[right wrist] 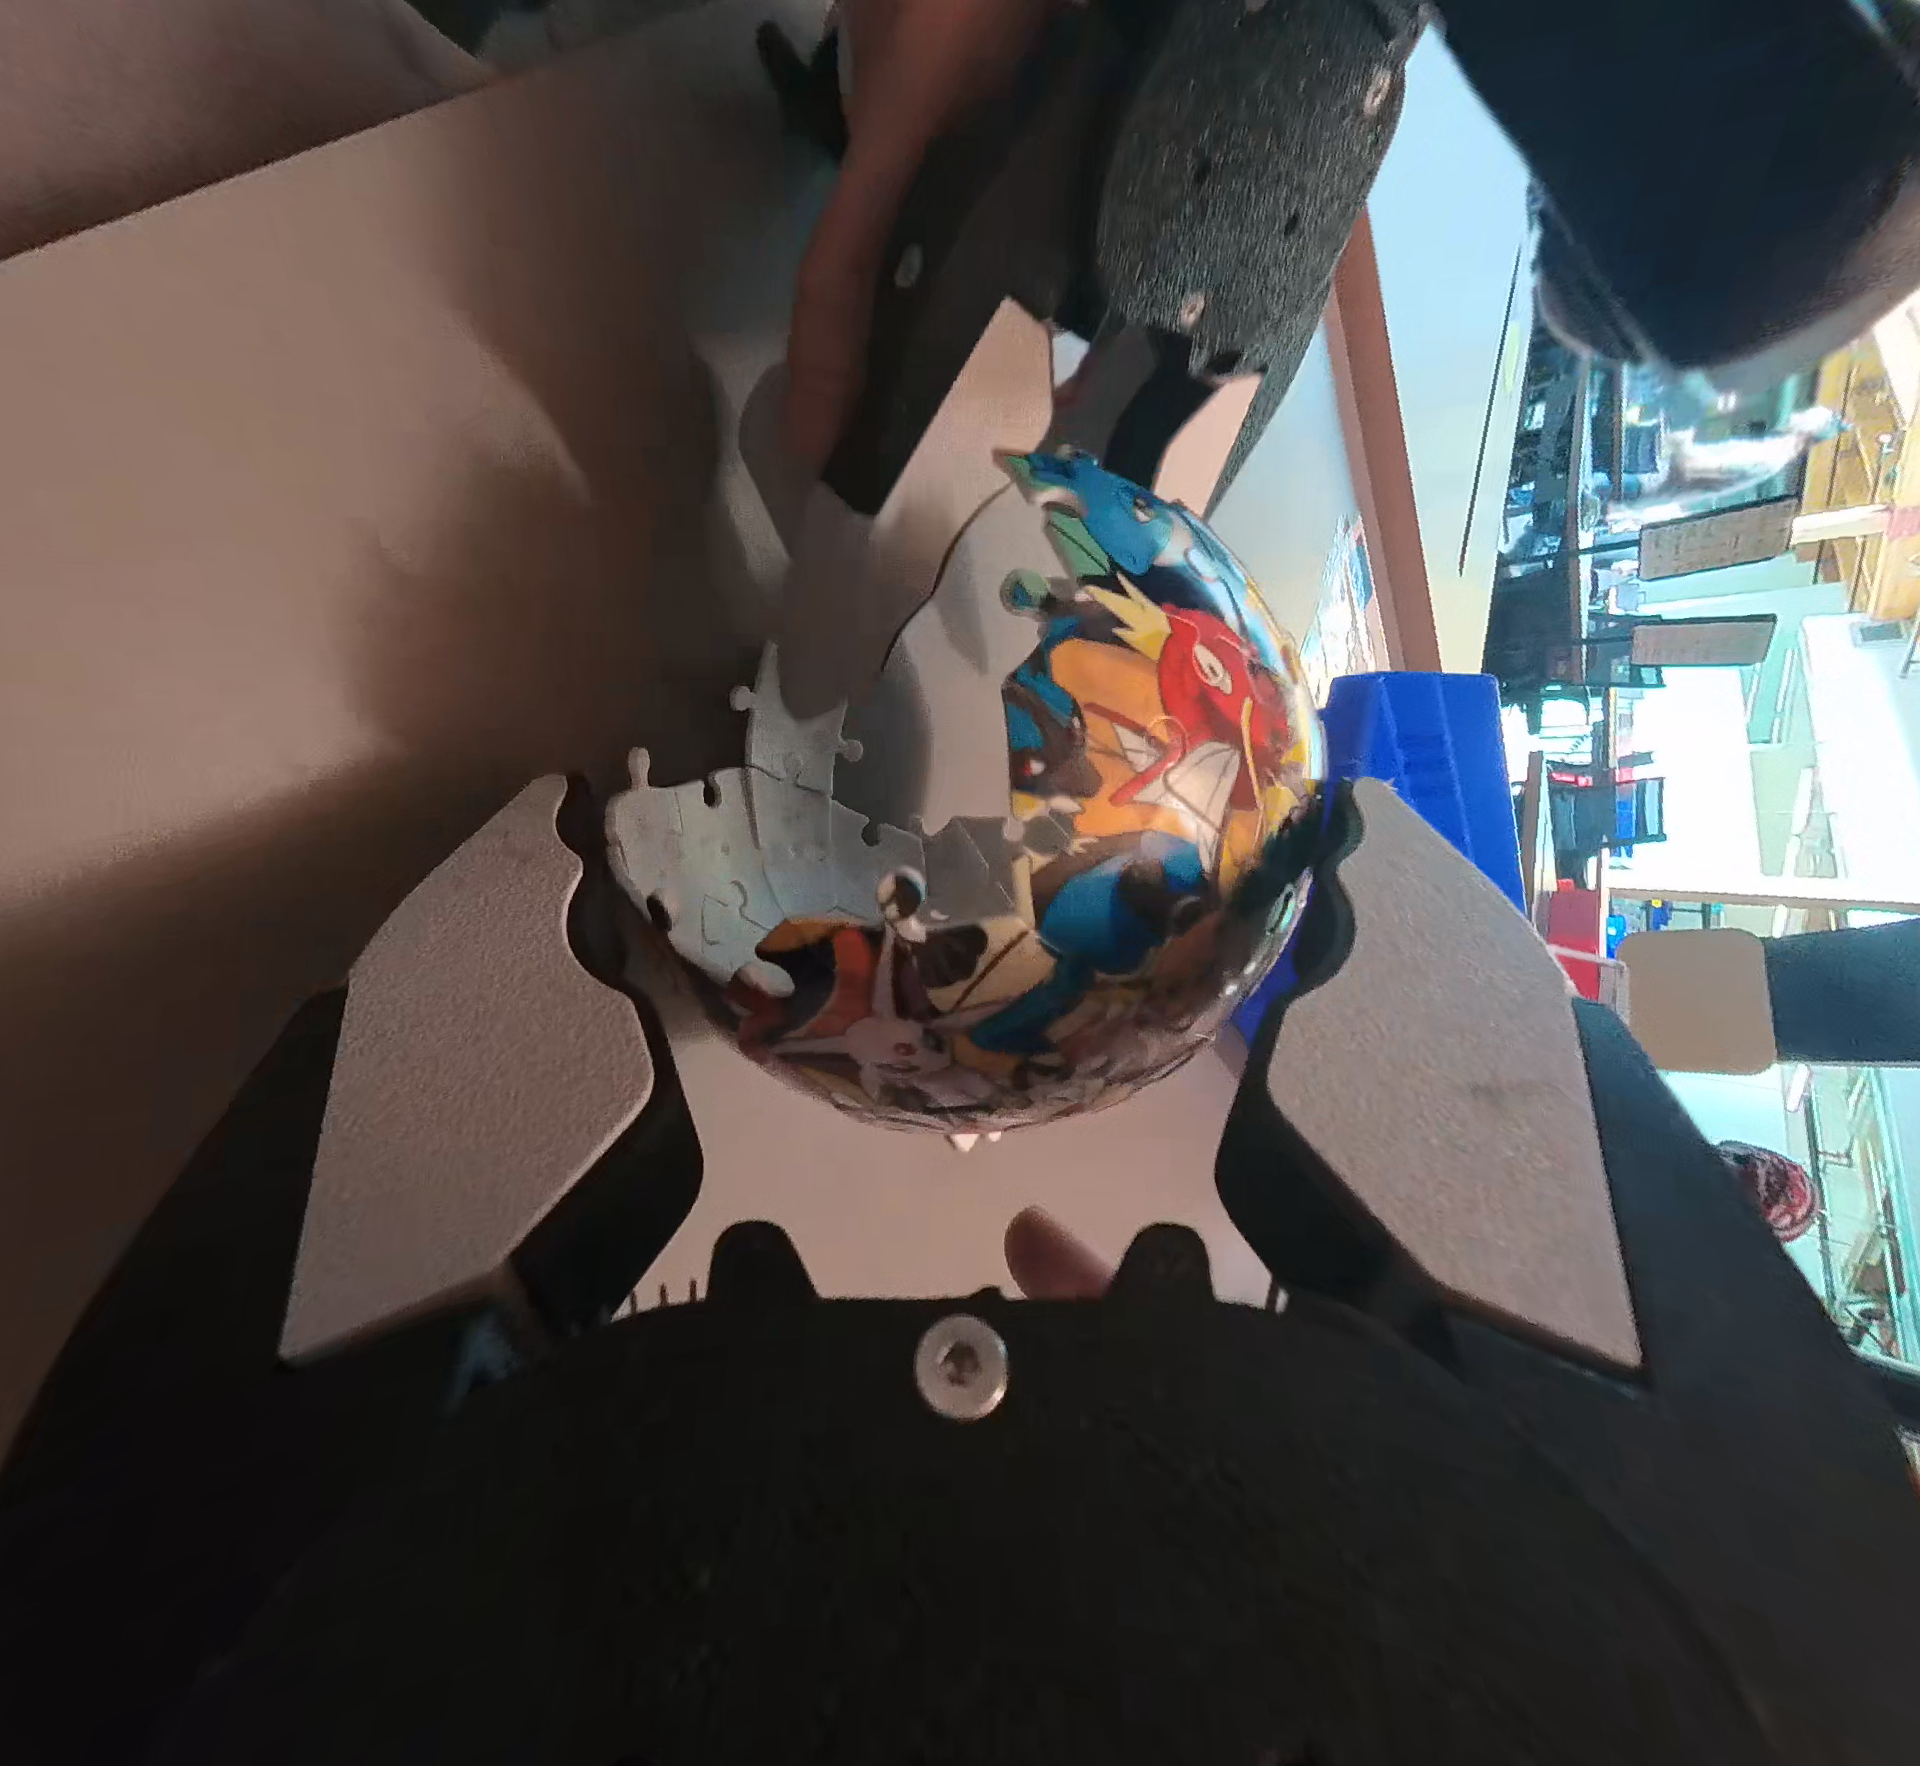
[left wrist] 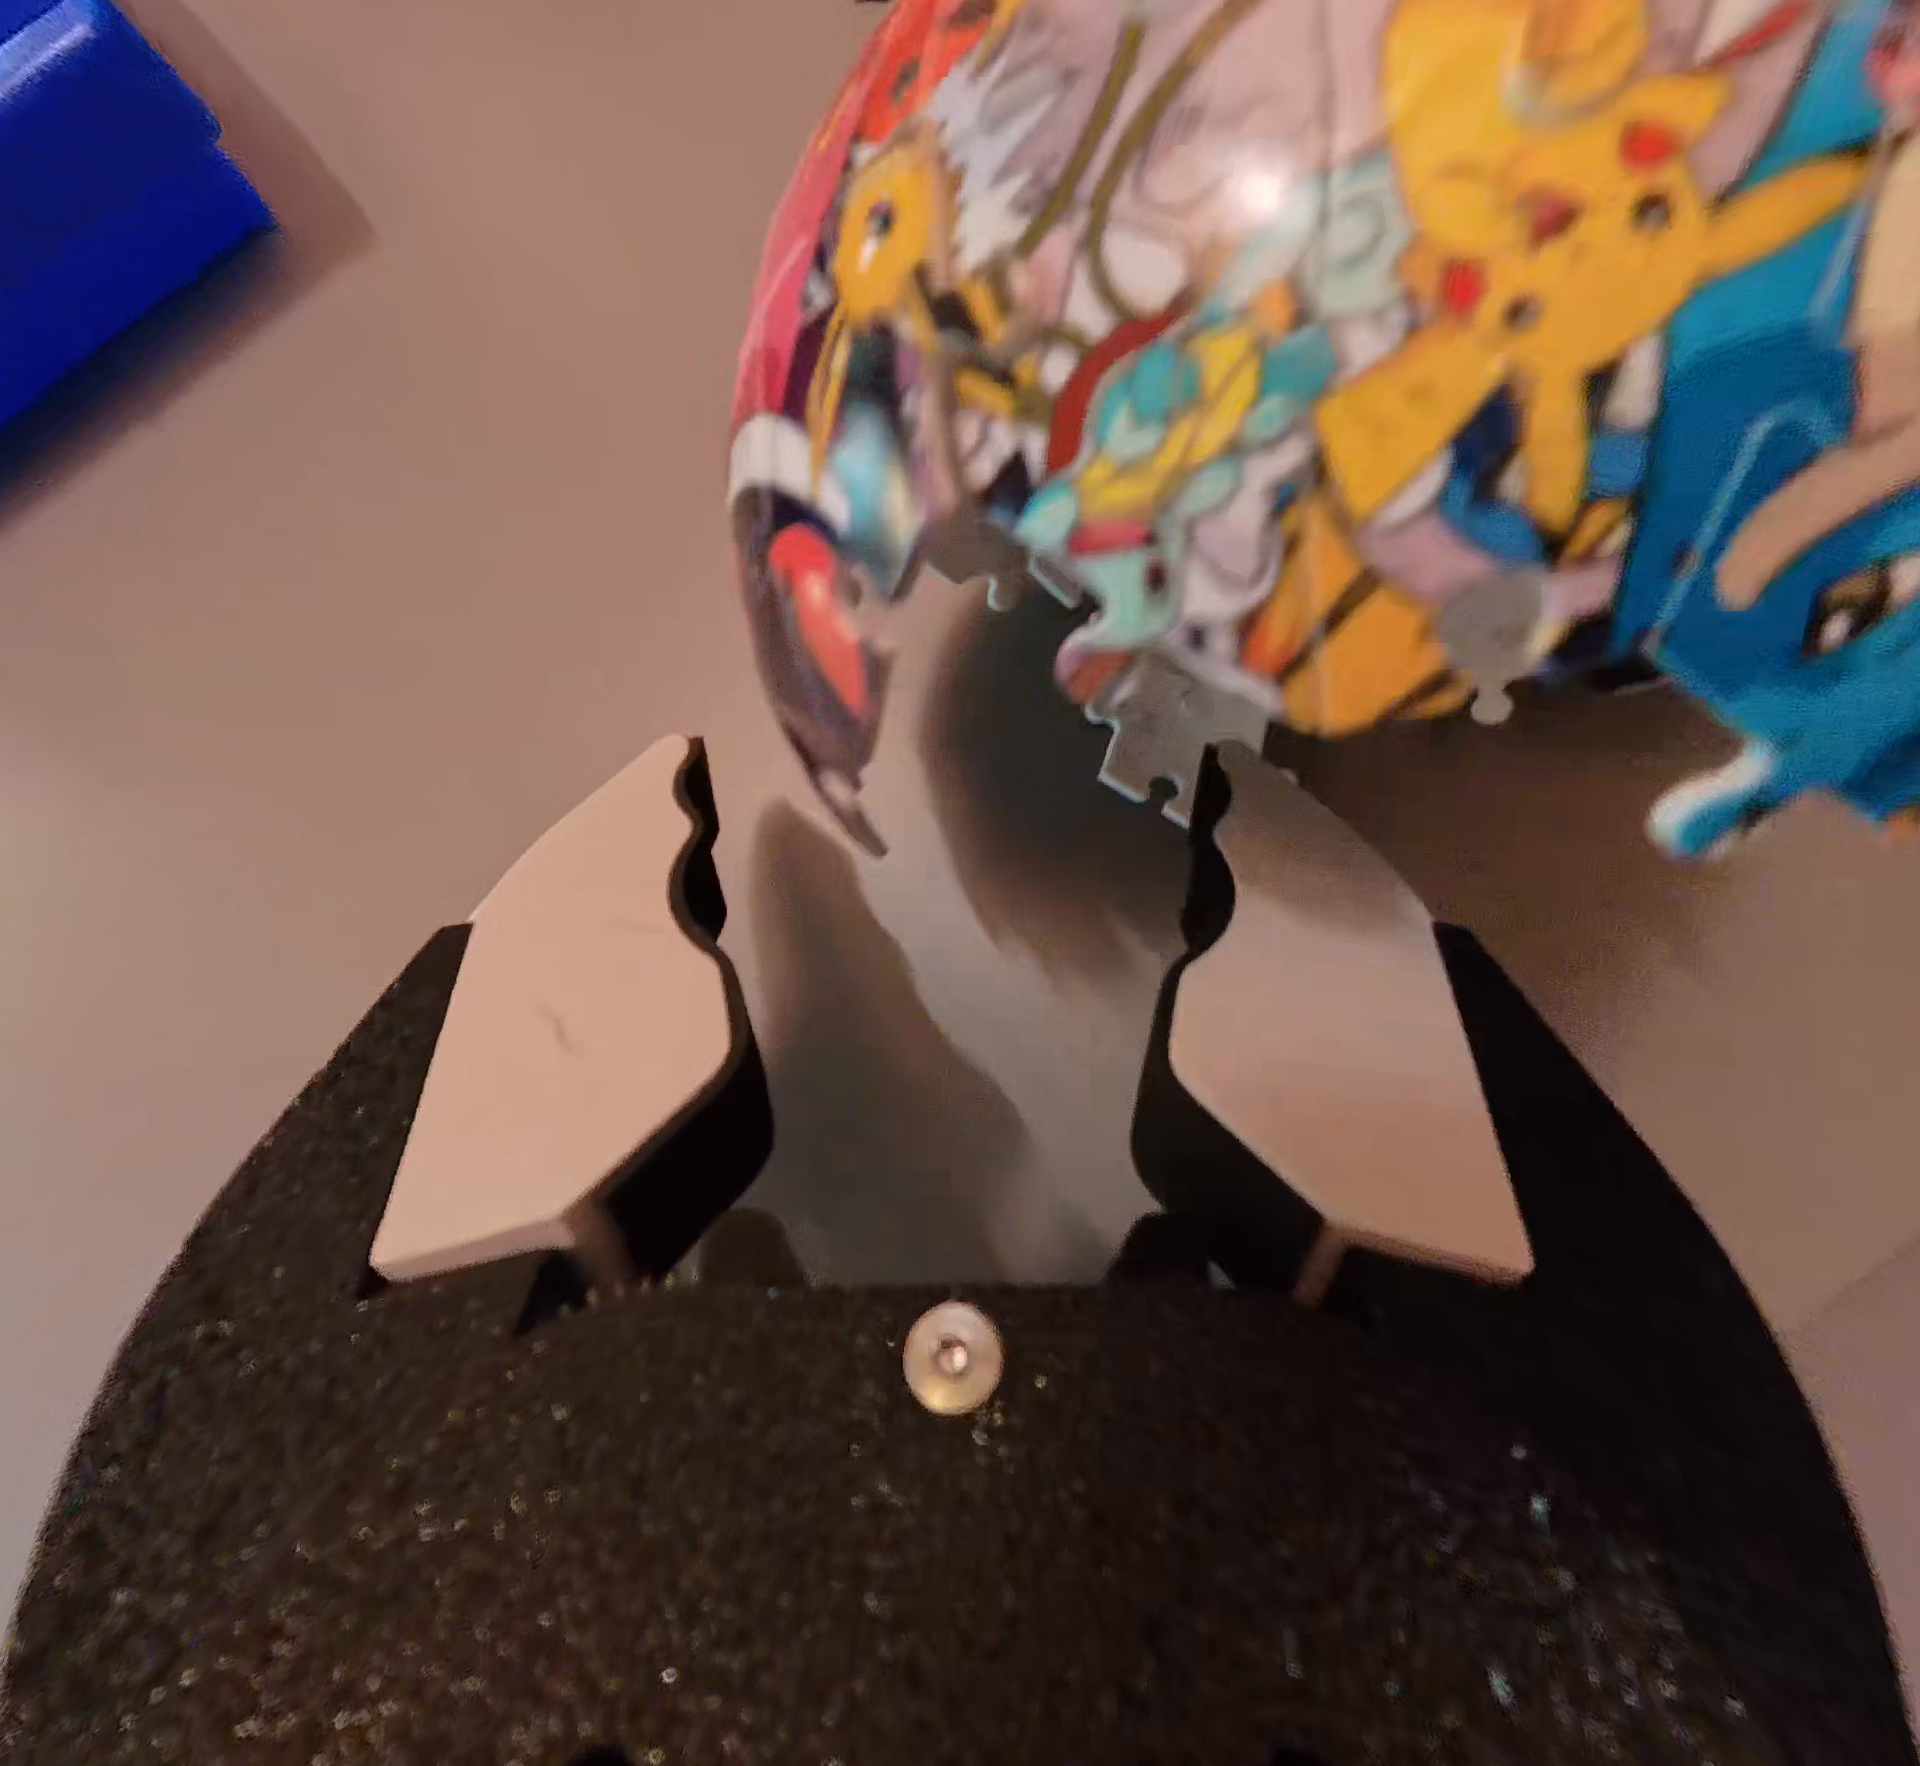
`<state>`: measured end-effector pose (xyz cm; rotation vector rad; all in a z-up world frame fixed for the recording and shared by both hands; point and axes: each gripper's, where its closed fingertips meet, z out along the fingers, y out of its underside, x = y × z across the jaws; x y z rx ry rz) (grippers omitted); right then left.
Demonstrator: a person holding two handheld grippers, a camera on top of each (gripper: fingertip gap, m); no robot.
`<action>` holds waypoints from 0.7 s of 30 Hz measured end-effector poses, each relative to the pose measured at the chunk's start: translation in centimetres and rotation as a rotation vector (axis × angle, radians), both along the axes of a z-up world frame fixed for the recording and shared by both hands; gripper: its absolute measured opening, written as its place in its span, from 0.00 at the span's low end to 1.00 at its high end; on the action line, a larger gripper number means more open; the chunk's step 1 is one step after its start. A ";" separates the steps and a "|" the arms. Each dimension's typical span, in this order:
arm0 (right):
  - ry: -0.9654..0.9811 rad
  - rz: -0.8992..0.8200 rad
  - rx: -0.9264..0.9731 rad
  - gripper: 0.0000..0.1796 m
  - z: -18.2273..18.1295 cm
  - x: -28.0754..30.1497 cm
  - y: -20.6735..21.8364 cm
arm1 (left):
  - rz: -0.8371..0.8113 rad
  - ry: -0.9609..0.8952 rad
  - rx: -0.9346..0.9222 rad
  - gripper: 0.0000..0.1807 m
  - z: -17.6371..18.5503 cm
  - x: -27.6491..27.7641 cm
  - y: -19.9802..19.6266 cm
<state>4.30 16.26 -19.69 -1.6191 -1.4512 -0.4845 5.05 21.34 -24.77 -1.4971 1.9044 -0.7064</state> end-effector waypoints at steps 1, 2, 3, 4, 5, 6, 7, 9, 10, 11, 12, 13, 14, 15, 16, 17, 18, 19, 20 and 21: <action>-0.001 -0.006 0.002 0.71 0.0 0.1 0.0 | -0.003 -0.003 0.003 0.47 0.1 -0.2 0.3; -0.003 -0.010 0.006 0.71 0.0 0.1 -0.1 | -0.012 -0.005 0.000 0.47 0.2 -0.3 0.5; -0.004 -0.013 0.008 0.71 0.0 0.2 -0.1 | -0.025 -0.012 -0.008 0.45 0.4 -0.4 0.7; -0.001 -0.017 0.007 0.71 0.0 0.2 -0.2 | -0.038 -0.026 -0.022 0.43 0.6 -0.5 0.9; 0.005 -0.022 0.003 0.71 0.0 0.3 -0.2 | -0.051 -0.041 -0.041 0.42 0.9 -0.4 1.0; 0.012 -0.024 -0.001 0.71 0.0 0.3 -0.3 | -0.066 -0.056 -0.062 0.42 1.1 -0.4 1.0; 0.016 -0.027 -0.005 0.71 0.0 0.3 -0.3 | -0.085 -0.067 -0.071 0.41 1.3 -0.2 1.1; 0.008 -0.039 -0.008 0.71 -0.1 0.3 -0.2 | -0.116 -0.109 -0.034 0.35 1.7 0.3 1.5; -0.002 -0.044 -0.007 0.71 -0.1 0.3 -0.2 | -0.134 -0.153 -0.016 0.32 2.1 0.8 1.5; -0.012 -0.049 -0.006 0.71 -0.1 0.3 -0.1 | -0.155 -0.191 -0.006 0.31 2.5 1.1 1.2; -0.023 -0.054 -0.005 0.71 -0.1 0.2 -0.1 | -0.174 -0.223 0.004 0.29 2.9 1.4 0.8; -0.029 -0.059 -0.006 0.71 -0.1 0.2 -0.1 | -0.192 -0.256 0.019 0.28 3.3 1.5 0.4; -0.027 -0.067 -0.005 0.71 -0.1 0.2 -0.1 | -0.199 -0.292 0.045 0.26 3.7 1.8 0.2; -0.023 -0.074 -0.004 0.70 -0.1 0.3 -0.1 | -0.200 -0.322 0.082 0.23 3.9 2.0 0.1; -0.016 -0.080 -0.003 0.70 -0.1 0.3 -0.1 | -0.205 -0.343 0.124 0.21 4.1 2.2 0.1; -0.009 -0.085 0.000 0.70 0.0 0.3 -0.1 | -0.210 -0.359 0.170 0.20 4.1 2.4 0.1; -0.005 -0.088 0.003 0.70 0.1 0.4 -0.1 | -0.211 -0.378 0.222 0.18 4.2 2.6 0.3; -0.002 -0.090 0.003 0.70 0.1 0.4 -0.1 | -0.213 -0.396 0.276 0.16 4.3 2.8 0.5; 0.003 -0.090 0.004 0.69 0.2 0.5 -0.2 | -0.216 -0.411 0.319 0.15 4.3 3.0 0.7; 0.011 -0.089 0.006 0.69 0.2 0.4 -0.3 | -0.220 -0.426 0.342 0.15 4.4 3.2 0.7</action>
